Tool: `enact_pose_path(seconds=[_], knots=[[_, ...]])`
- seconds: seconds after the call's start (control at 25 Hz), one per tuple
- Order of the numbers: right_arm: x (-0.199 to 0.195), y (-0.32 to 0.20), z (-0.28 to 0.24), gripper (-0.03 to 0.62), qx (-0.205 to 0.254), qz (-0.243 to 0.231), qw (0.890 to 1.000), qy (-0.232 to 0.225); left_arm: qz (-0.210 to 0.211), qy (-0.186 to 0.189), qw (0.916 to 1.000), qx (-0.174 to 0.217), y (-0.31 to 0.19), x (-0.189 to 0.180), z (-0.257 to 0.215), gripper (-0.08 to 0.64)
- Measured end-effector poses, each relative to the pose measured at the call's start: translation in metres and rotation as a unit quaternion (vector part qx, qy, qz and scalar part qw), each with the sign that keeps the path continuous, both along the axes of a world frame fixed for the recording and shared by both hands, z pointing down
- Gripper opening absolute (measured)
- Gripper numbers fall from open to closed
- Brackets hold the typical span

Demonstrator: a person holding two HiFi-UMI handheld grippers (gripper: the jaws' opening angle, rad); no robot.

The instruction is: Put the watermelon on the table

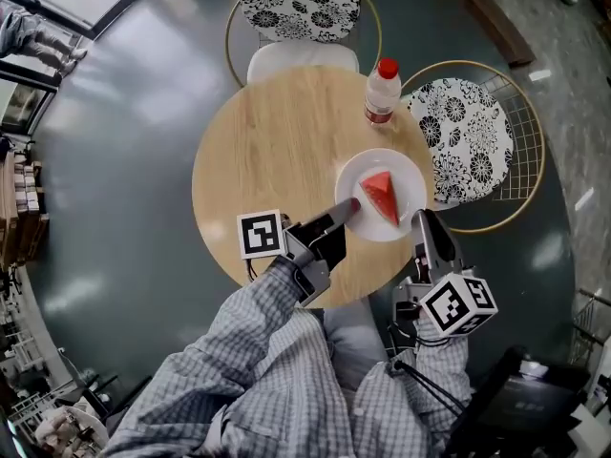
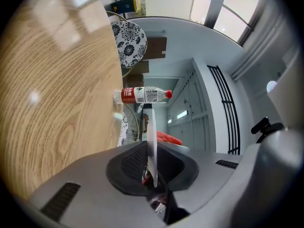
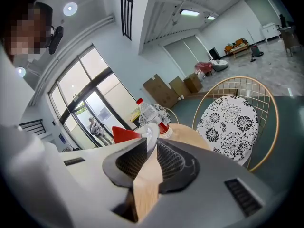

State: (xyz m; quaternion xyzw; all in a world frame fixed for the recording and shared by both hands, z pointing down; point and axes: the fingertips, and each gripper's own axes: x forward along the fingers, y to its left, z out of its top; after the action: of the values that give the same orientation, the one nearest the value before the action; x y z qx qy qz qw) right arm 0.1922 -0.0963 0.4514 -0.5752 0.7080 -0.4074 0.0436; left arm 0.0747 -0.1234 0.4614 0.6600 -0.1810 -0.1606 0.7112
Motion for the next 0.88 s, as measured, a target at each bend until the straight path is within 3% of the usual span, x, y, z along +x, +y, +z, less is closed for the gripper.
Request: enact_pose_path(seconds=[0.76,0.88], knots=[[0.038,-0.028,0.086,0.067,-0.056,0.042,0.997,0.022,0.023,-0.033,0.9983,-0.041,-0.03,0.037,0.089,0.035],[0.041,-0.029,0.096,0.067,-0.067,0.043,0.996,0.031,0.03,-0.055,0.9969,-0.046,-0.031,0.038,0.102,0.035]])
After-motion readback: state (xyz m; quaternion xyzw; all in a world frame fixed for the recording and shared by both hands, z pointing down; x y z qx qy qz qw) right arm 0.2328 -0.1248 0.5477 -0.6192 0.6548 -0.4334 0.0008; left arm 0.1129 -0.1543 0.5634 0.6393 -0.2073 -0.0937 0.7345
